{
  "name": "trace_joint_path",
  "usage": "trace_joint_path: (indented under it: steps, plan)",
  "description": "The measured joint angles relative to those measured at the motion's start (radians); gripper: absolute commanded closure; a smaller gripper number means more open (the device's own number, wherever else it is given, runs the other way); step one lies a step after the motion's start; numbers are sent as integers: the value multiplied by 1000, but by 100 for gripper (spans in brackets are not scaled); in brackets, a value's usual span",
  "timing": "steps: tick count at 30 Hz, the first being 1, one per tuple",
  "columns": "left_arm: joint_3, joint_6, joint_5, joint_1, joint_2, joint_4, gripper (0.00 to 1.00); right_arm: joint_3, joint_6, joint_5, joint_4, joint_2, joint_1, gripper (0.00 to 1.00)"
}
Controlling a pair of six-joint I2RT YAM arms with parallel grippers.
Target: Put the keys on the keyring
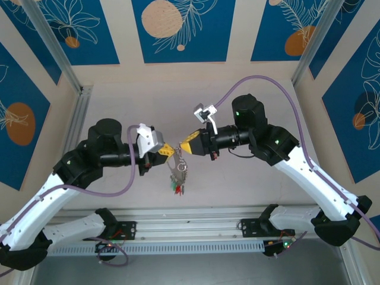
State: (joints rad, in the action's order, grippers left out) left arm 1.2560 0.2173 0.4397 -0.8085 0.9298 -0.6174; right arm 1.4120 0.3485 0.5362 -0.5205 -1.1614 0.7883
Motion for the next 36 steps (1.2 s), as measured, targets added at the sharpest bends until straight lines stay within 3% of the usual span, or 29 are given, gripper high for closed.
trace_joint_path:
  steps: [9,27,36]
  plan:
    - [2,21,-74,-17,16,-2,100,8,-26,-97,-74,0,53,100]
    - [2,29,-100,-37,2,-19,100,-18,-87,-399,-87,32,186,100]
    - [2,30,-101,-39,-12,-20,100,-41,-117,-429,-58,79,186,100]
